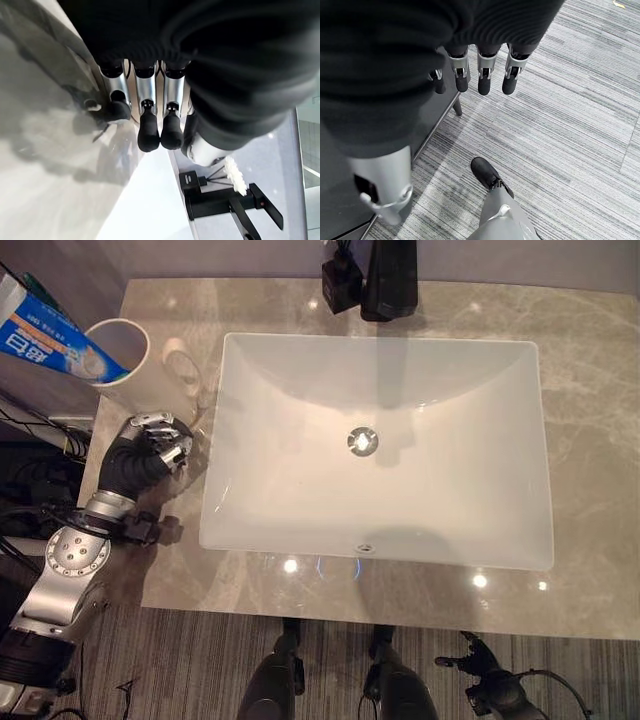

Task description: Put brush and paste in cup on sink, flatten towel.

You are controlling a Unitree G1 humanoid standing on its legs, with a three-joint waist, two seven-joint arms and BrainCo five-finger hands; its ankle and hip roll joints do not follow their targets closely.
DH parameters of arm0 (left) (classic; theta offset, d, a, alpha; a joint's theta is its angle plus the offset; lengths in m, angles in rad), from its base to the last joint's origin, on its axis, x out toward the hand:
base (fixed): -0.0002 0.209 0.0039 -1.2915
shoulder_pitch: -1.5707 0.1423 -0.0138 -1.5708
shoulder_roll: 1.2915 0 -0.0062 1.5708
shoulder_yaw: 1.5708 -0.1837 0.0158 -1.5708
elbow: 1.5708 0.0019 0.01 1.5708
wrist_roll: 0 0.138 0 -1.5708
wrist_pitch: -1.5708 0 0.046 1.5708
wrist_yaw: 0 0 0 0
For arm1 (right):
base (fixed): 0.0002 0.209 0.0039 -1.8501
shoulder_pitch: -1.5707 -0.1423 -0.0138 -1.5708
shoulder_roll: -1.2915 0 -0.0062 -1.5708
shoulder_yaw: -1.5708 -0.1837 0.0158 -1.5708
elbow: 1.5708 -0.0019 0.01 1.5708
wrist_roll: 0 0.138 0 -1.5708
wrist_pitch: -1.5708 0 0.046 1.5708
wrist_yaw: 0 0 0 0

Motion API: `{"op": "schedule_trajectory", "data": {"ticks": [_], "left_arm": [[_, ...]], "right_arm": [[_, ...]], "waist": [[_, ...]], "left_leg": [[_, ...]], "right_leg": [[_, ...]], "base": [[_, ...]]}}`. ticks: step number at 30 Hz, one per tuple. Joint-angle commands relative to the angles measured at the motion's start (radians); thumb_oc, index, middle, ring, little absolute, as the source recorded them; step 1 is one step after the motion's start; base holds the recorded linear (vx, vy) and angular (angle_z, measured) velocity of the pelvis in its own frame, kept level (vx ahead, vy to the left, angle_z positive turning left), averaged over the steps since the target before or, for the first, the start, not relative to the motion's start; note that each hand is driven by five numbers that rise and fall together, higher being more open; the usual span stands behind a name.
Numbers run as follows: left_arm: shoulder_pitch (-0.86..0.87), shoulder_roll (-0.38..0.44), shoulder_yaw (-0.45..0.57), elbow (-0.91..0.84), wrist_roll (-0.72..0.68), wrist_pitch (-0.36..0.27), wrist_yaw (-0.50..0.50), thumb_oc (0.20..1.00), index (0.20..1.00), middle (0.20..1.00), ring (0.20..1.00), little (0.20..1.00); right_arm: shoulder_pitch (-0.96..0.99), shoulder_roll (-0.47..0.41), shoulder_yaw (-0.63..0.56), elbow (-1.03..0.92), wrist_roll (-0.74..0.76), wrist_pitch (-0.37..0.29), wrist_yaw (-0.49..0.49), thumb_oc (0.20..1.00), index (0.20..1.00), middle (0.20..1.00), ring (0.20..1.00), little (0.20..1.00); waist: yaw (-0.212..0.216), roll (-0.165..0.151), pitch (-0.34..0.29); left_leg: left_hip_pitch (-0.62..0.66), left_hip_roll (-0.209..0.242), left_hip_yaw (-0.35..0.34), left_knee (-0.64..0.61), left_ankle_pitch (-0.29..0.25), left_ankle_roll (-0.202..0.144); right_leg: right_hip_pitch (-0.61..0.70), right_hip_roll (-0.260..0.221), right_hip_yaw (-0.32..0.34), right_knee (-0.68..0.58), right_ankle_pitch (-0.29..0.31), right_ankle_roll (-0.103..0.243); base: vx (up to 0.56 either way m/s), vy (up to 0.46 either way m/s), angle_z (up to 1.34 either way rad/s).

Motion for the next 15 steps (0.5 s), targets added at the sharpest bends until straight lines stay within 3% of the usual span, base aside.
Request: {"op": "schedule_trajectory", "data": {"ticks": [1,15], "left_arm": [[-0.087,0.048,0.028,0.095,0.009,-0.025,0.041,0.200,0.200,0.200,0.200,0.200],[-0.232,0.089,-0.052,0.174,-0.007,-0.027,0.057,0.200,0.200,0.200,0.200,0.200]], "right_arm": [[-0.024,-0.011,0.027,-0.025,0.010,-0.005,0.010,1.000,1.000,1.000,1.000,1.000],[-0.027,-0.014,0.048,-0.037,0.016,-0.003,0.014,1.000,1.000,1.000,1.000,1.000]], "waist": [[-0.006,-0.029,0.007],[-0.020,-0.039,0.015]], "left_leg": [[0.059,0.007,0.032,0.003,-0.047,0.000],[0.061,0.010,0.046,0.003,-0.049,0.002]], "right_leg": [[0.028,-0.086,0.085,-0.002,0.163,0.097],[0.021,-0.082,0.095,-0.002,0.170,0.101]], "base": [[0.01,0.021,-0.05],[0.00,0.010,-0.03]]}}
